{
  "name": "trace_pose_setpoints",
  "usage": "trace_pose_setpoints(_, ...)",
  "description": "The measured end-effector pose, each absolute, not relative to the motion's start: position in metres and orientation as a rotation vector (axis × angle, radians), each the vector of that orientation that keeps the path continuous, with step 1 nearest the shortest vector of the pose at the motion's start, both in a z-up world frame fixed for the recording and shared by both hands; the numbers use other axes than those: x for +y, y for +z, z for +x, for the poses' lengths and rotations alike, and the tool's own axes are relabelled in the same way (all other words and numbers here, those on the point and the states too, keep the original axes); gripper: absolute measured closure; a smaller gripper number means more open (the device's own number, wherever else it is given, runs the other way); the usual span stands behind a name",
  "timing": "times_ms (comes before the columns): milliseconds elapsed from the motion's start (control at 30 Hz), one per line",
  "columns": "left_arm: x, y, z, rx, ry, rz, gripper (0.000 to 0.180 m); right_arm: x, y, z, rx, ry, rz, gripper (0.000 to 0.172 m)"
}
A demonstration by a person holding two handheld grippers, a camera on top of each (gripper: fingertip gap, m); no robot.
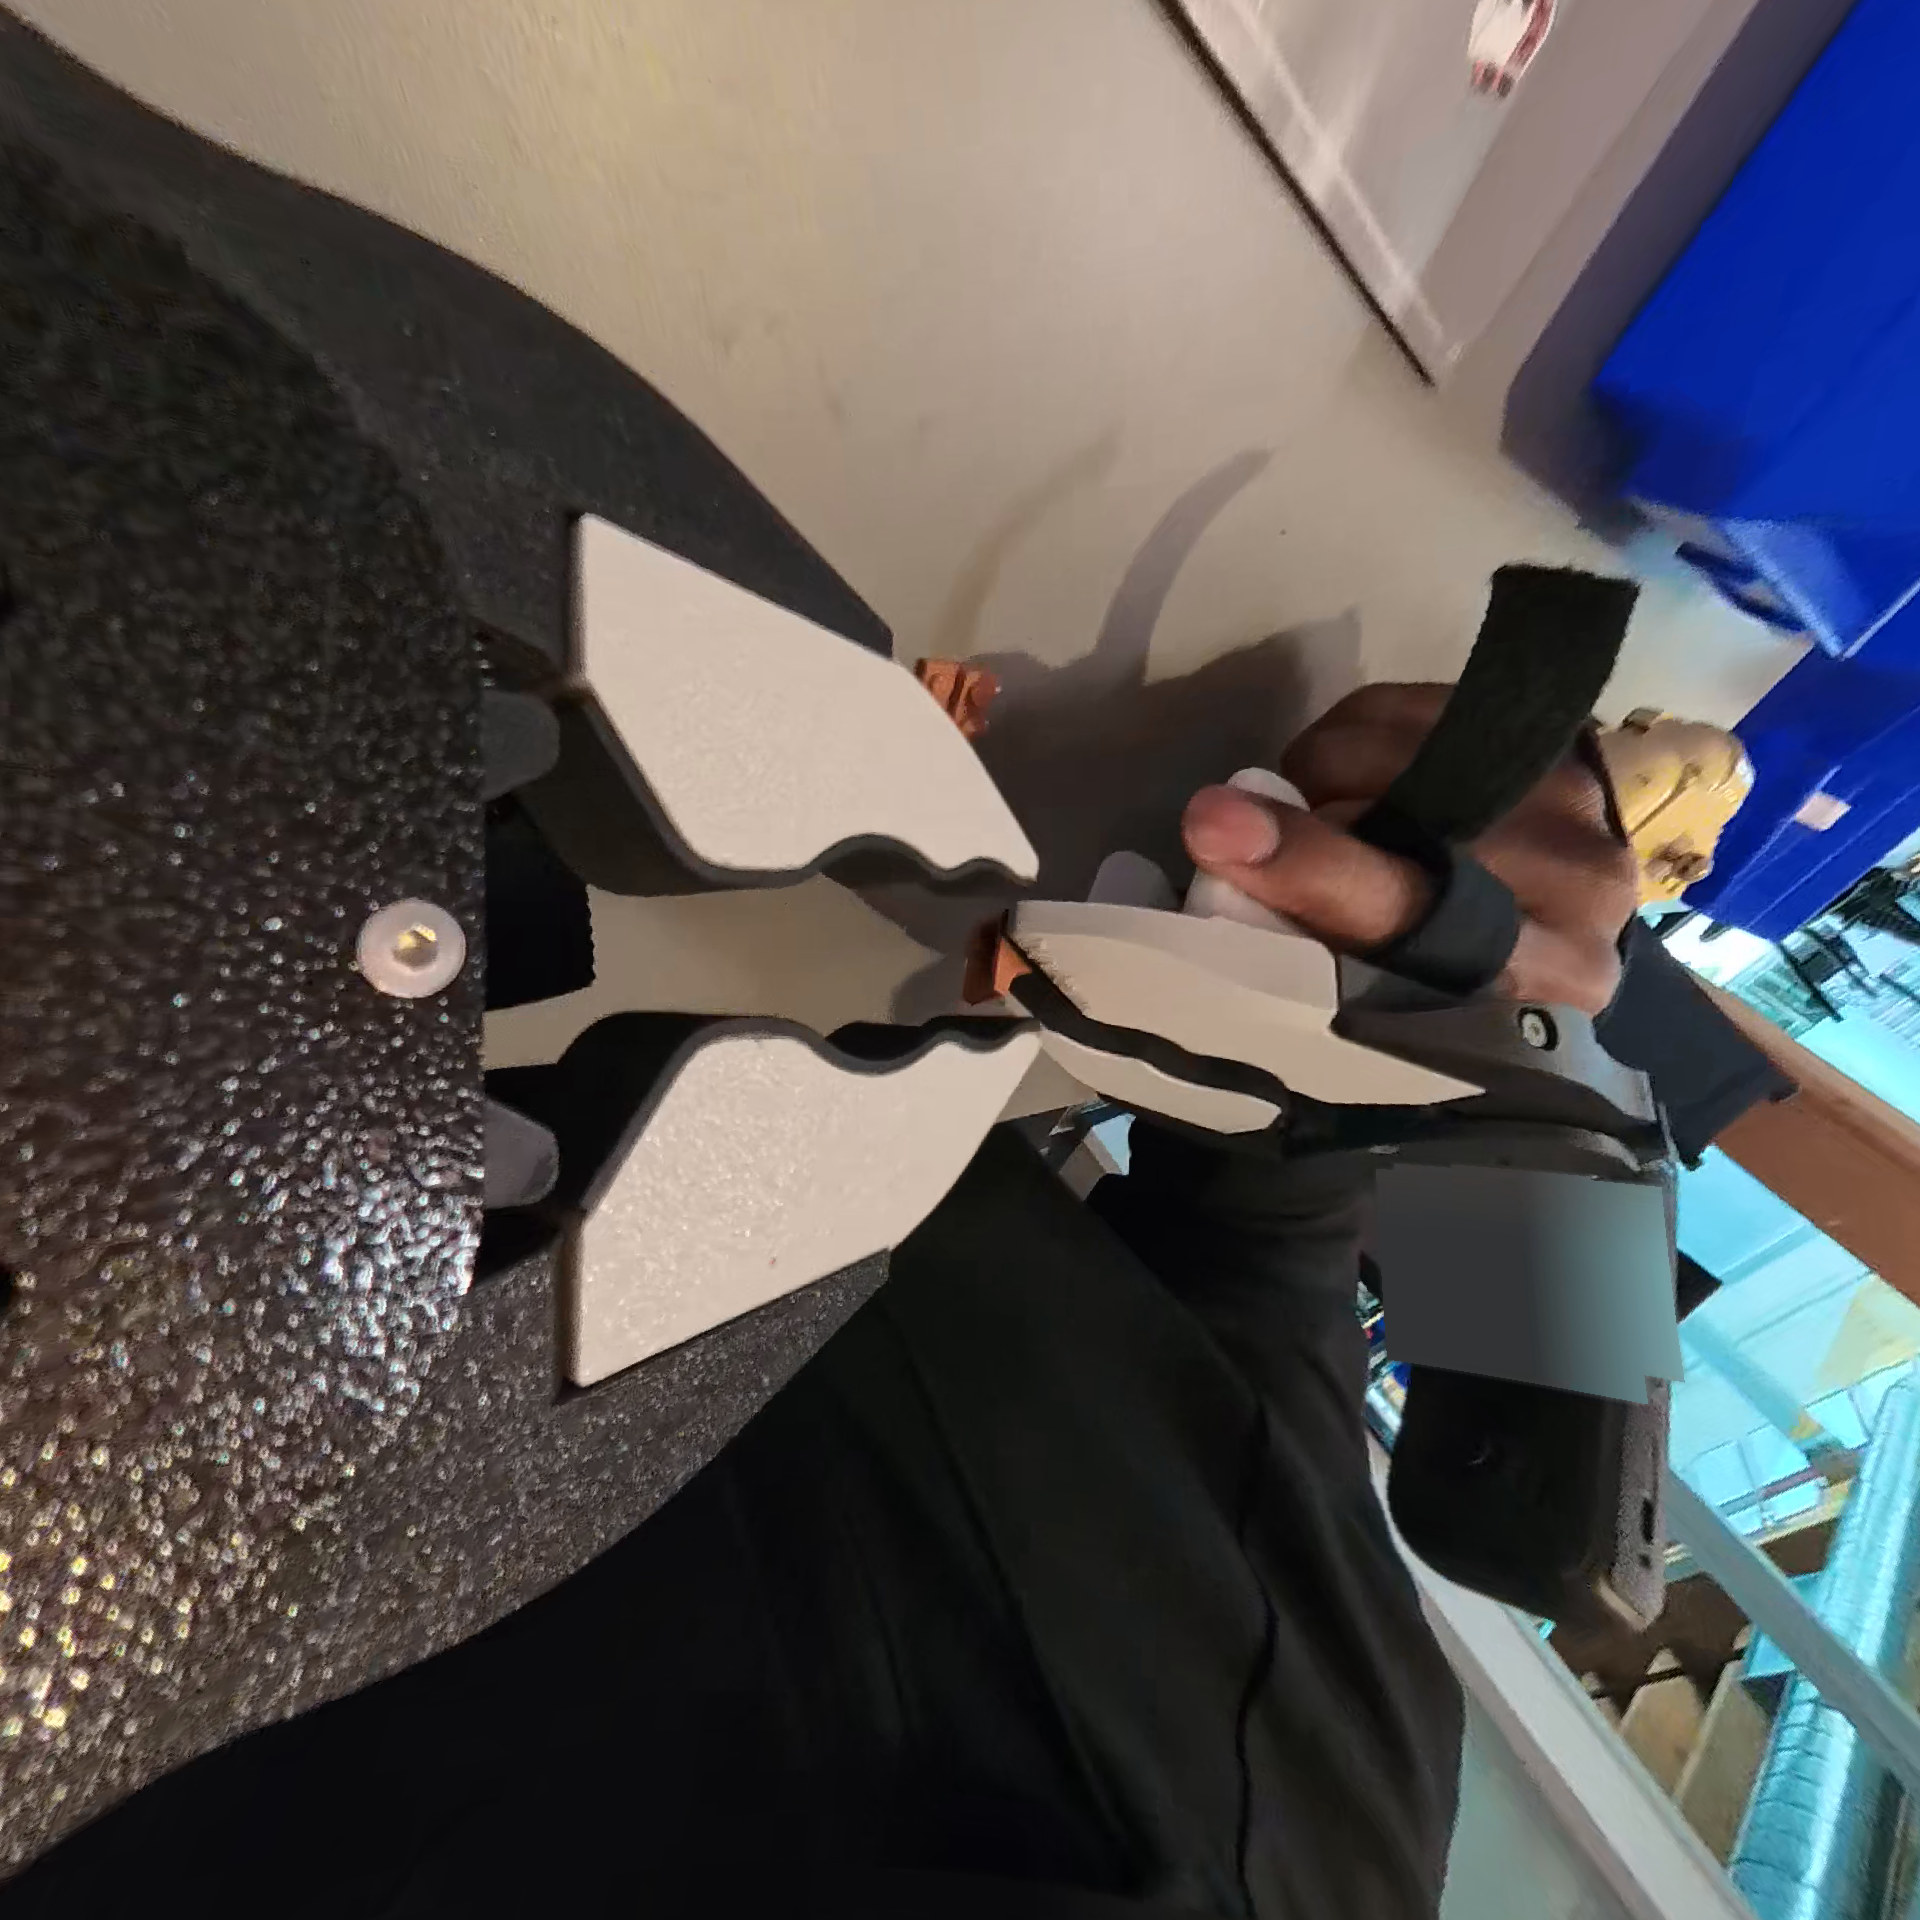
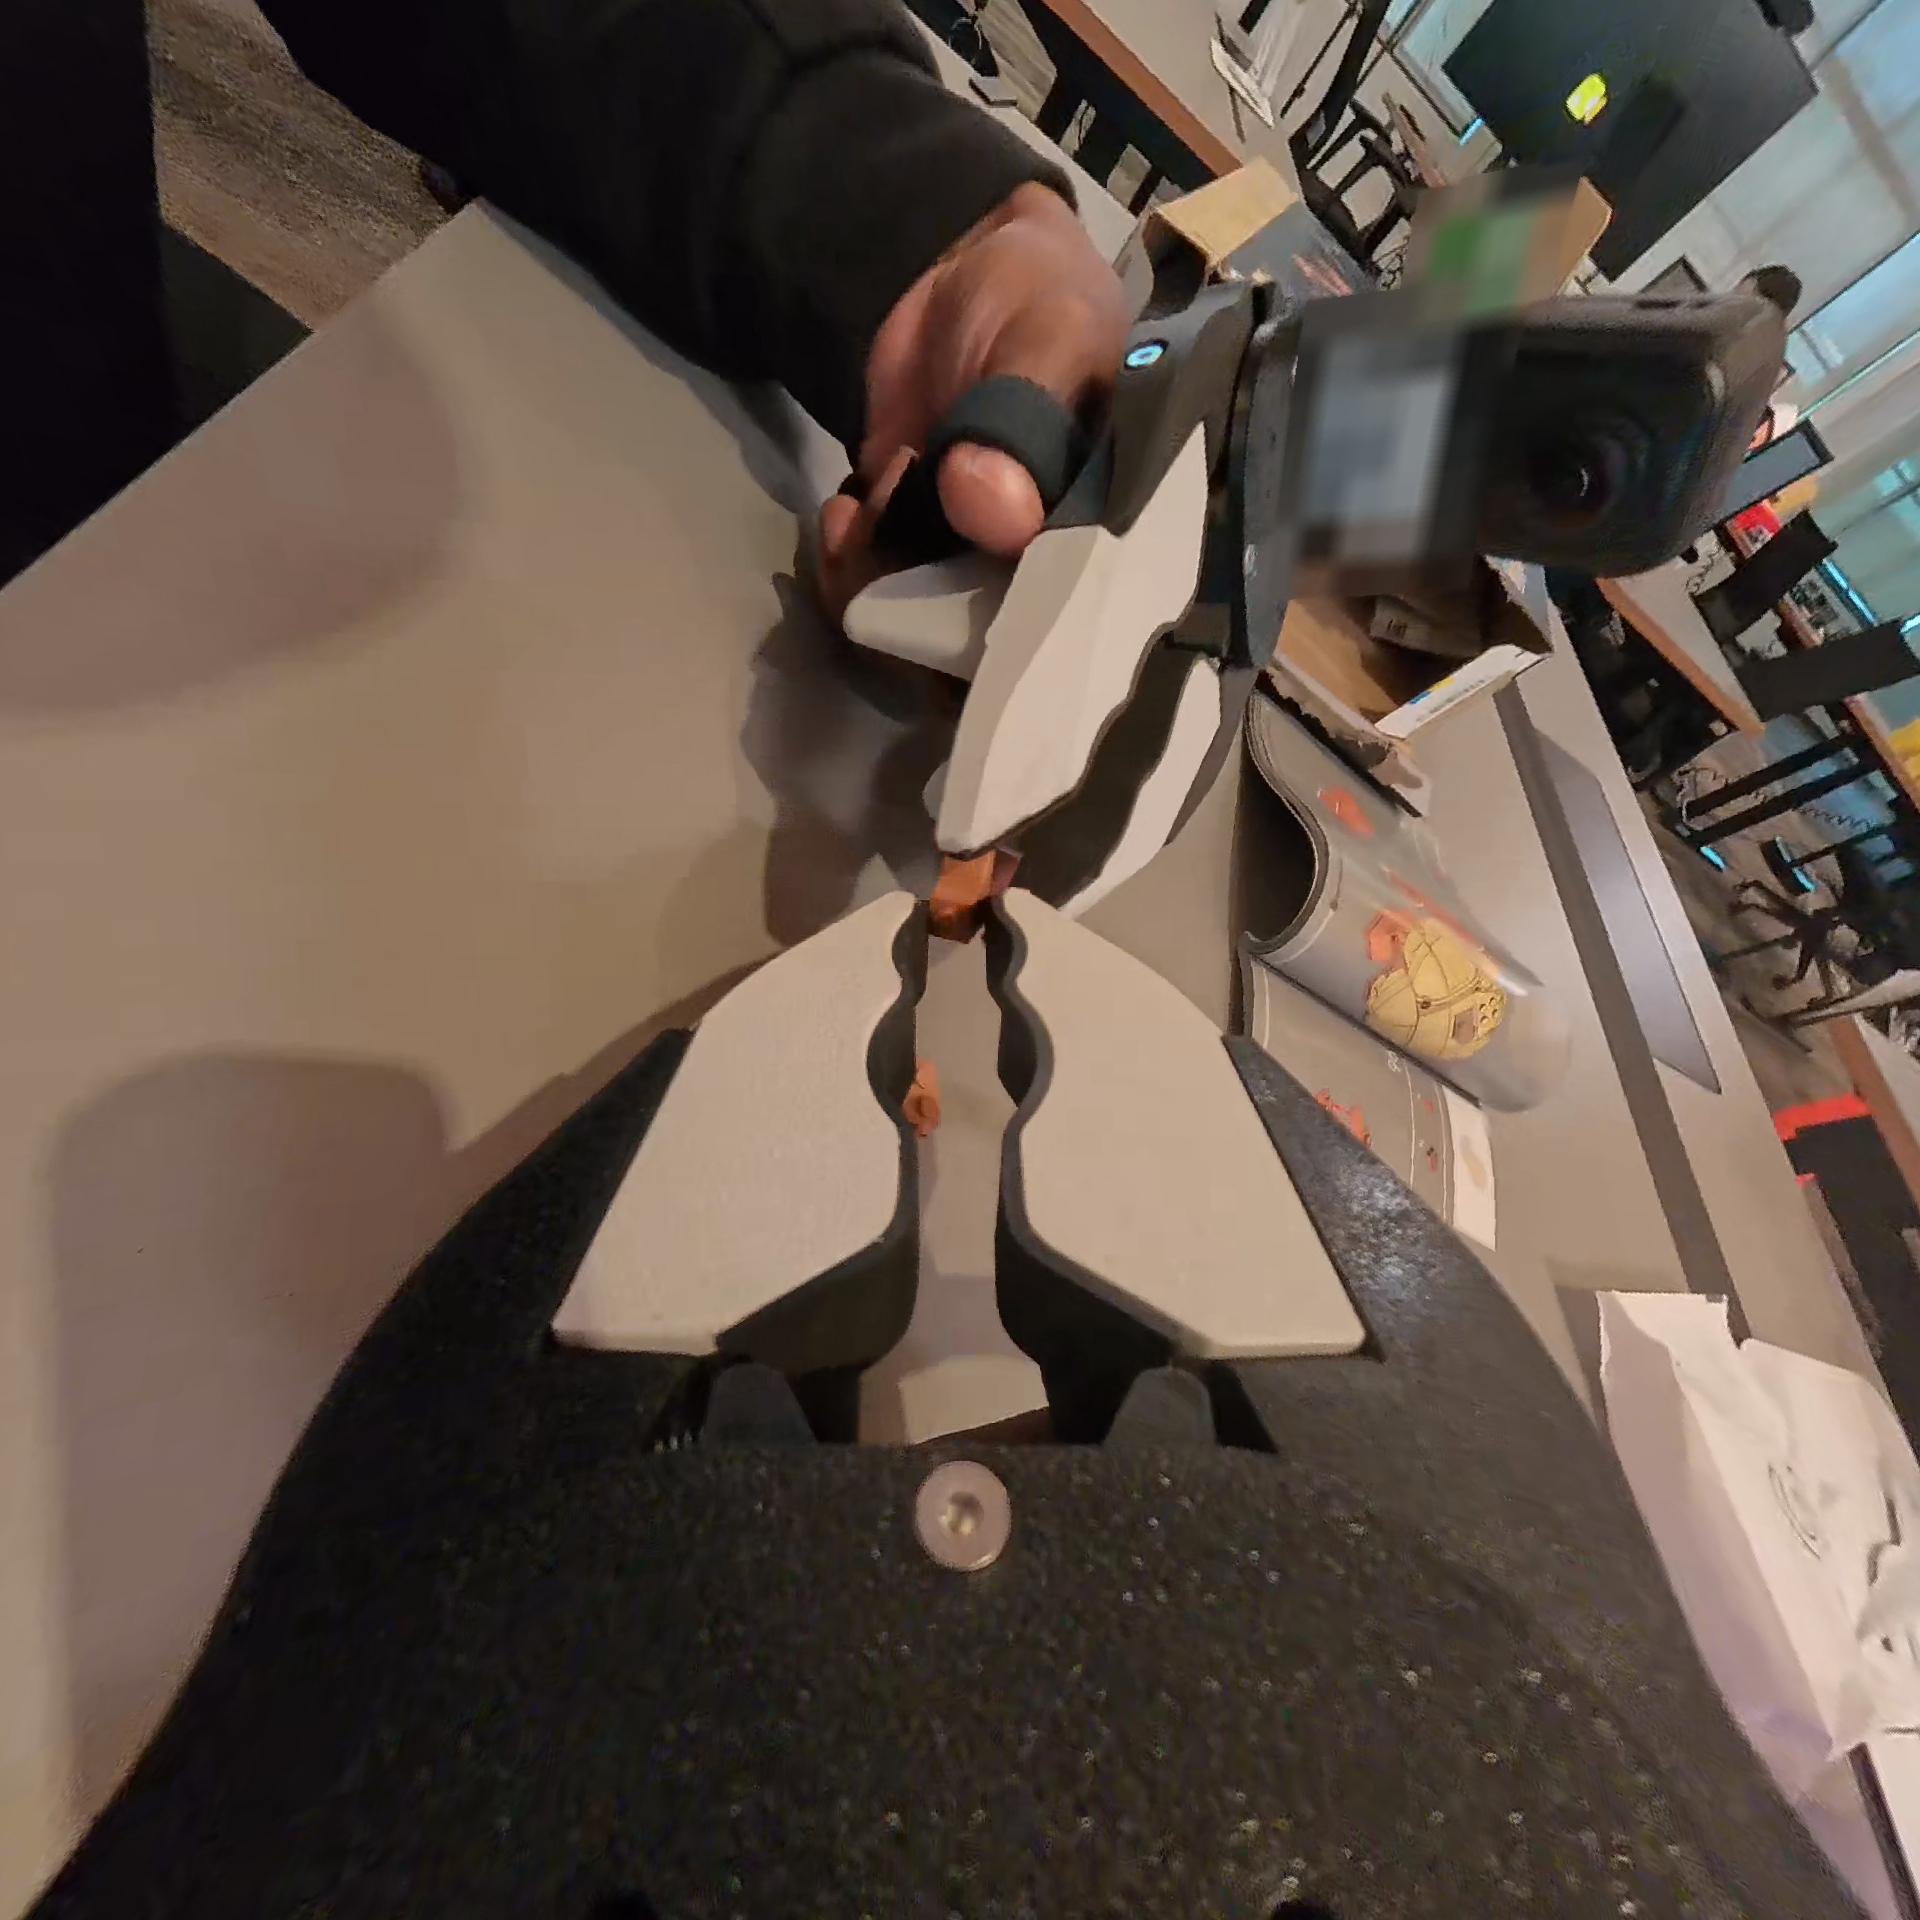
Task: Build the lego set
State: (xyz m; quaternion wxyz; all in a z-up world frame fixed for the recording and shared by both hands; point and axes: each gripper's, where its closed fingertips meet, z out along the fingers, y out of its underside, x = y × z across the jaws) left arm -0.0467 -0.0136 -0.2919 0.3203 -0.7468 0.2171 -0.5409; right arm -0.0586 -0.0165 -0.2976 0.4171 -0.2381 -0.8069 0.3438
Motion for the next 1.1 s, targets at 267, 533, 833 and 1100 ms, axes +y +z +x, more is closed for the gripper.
trace_pose_setpoints(267, -0.022, -0.288, -0.041, 0.611, -1.497, -1.933, 0.163, -0.023, -0.290, -0.055, -1.998, 0.927, -0.547, 0.162)
trace_pose_setpoints(533, 0.009, -0.257, -0.066, 0.291, -1.505, -1.692, 0.165, 0.005, -0.263, -0.073, -1.717, 0.807, -0.663, 0.144)
trace_pose_setpoints(833, 0.032, -0.246, -0.080, -0.041, -1.508, -1.538, 0.165, 0.030, -0.248, -0.083, -1.487, 0.580, -0.722, 0.150)
trace_pose_setpoints(1100, 0.036, -0.248, -0.078, -0.166, -1.555, -1.497, 0.165, 0.033, -0.249, -0.086, -1.448, 0.480, -0.708, 0.153)
